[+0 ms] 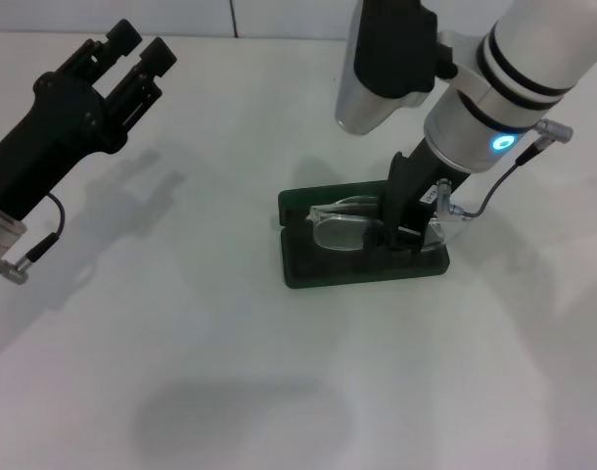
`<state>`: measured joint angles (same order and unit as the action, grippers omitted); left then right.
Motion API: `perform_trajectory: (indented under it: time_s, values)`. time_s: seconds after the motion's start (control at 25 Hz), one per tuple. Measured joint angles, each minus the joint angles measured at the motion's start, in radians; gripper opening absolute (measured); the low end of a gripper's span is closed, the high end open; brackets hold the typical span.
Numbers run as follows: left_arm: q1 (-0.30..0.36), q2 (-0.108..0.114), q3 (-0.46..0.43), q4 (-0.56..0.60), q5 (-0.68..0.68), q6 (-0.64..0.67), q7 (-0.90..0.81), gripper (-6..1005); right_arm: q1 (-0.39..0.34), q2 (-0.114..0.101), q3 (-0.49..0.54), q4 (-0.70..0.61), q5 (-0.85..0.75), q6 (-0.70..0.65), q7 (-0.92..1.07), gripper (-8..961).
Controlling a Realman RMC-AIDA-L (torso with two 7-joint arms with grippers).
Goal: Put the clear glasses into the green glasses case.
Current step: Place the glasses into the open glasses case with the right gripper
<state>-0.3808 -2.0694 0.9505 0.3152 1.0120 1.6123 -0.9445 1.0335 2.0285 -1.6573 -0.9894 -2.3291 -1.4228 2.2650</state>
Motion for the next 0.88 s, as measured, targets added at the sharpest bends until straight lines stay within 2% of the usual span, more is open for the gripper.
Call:
perform_trajectory:
  time_s: [0.36, 0.88]
  values:
    - [0.000, -0.003, 0.001, 0.002, 0.002, 0.000, -0.001, 576, 0.006, -0.001, -0.094, 0.010, -0.005, 0.058, 0.024, 135]
    - [0.000, -0.007, 0.002, 0.002, 0.004, -0.004, 0.001, 576, 0.008, -0.001, -0.155, 0.011, 0.001, 0.091, 0.035, 139]
